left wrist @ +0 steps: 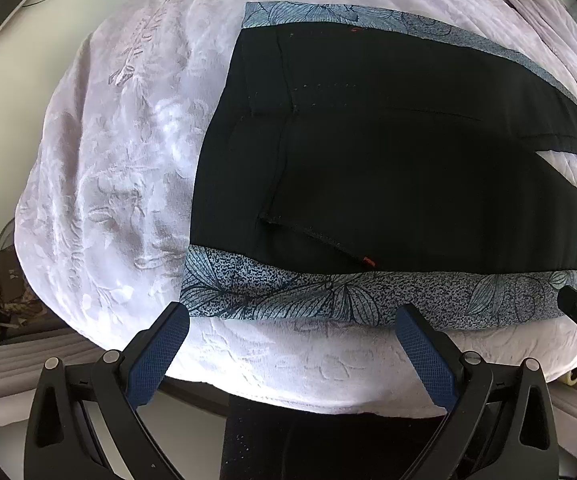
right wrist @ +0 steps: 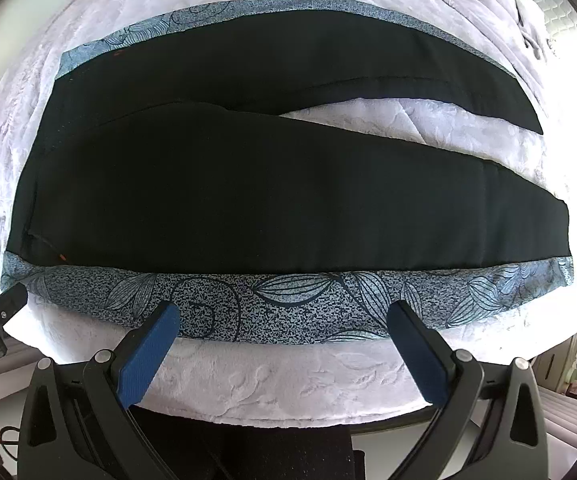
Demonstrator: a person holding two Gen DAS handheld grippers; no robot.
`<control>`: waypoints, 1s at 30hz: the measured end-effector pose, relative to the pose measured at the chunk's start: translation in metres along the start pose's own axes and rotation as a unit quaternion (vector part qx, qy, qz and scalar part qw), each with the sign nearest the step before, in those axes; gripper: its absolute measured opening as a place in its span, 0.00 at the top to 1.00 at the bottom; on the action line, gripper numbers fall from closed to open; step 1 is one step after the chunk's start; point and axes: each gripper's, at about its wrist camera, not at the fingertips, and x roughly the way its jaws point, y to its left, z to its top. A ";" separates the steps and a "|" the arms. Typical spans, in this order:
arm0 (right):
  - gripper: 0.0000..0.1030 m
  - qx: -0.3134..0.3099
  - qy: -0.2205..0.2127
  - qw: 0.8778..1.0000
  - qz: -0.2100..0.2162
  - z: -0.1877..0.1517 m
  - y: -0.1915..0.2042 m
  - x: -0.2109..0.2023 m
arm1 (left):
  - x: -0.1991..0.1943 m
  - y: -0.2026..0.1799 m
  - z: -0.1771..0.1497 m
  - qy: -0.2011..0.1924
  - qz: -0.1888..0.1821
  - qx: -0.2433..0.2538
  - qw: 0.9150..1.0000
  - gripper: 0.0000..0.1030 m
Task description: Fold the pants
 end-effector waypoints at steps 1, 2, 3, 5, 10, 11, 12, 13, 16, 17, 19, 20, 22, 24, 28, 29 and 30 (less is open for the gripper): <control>0.00 0.001 -0.002 1.000 0.001 0.001 0.001 0.000 | 0.000 0.000 0.000 -0.001 -0.001 -0.001 1.000 0.00; 0.00 0.002 -0.001 1.000 0.001 0.001 0.001 0.001 | 0.001 0.001 0.000 -0.001 -0.001 -0.002 1.000 0.00; 0.00 0.001 -0.002 1.000 0.002 0.001 0.001 0.001 | 0.001 0.001 0.000 -0.001 -0.002 -0.003 1.000 0.00; 0.00 0.001 -0.003 1.000 0.004 0.001 0.000 0.002 | 0.003 0.003 0.000 -0.002 -0.007 -0.006 1.000 0.00; 0.00 0.017 -0.014 0.999 0.038 0.003 -0.005 0.004 | 0.010 0.017 0.000 -0.002 -0.061 -0.043 0.997 0.00; 0.00 0.024 -0.017 0.998 0.057 0.004 -0.007 0.004 | 0.011 0.021 0.000 -0.002 -0.075 -0.050 0.996 0.00; 0.00 0.033 -0.020 0.996 0.079 0.004 -0.010 0.004 | 0.013 0.025 0.000 -0.002 -0.092 -0.057 0.994 0.00; 0.00 0.047 -0.022 0.992 0.113 0.004 -0.014 0.004 | 0.015 0.029 -0.001 -0.004 -0.109 -0.062 0.992 0.00; 0.02 0.104 -0.025 0.960 0.258 -0.006 -0.032 0.011 | 0.019 0.041 -0.006 -0.008 -0.154 -0.066 0.986 0.00; 0.07 0.121 -0.019 0.946 0.301 -0.011 -0.039 0.017 | 0.021 0.045 -0.008 -0.009 -0.169 -0.066 0.983 0.00; 0.20 0.152 0.007 0.923 0.355 -0.027 -0.052 0.034 | 0.024 0.055 -0.013 -0.008 -0.196 -0.069 0.978 0.00; 0.21 0.161 0.016 0.917 0.364 -0.033 -0.056 0.041 | 0.027 0.059 -0.016 -0.005 -0.208 -0.071 0.975 0.00; 0.21 0.185 0.033 0.905 0.381 -0.048 -0.063 0.059 | 0.032 0.065 -0.020 0.001 -0.226 -0.078 0.971 0.00; 0.21 0.205 0.032 0.890 0.406 -0.051 -0.066 0.069 | 0.036 0.069 -0.024 0.004 -0.243 -0.085 0.966 0.00; 0.21 0.227 0.016 0.854 0.468 -0.042 -0.056 0.080 | 0.041 0.074 -0.034 0.008 -0.264 -0.101 0.959 0.00; 0.21 0.226 0.017 0.848 0.478 -0.038 -0.050 0.081 | 0.045 0.075 -0.034 0.008 -0.265 -0.105 0.959 0.00; 0.21 0.224 0.020 0.842 0.490 -0.032 -0.040 0.084 | 0.046 0.076 -0.035 0.009 -0.268 -0.111 0.957 0.00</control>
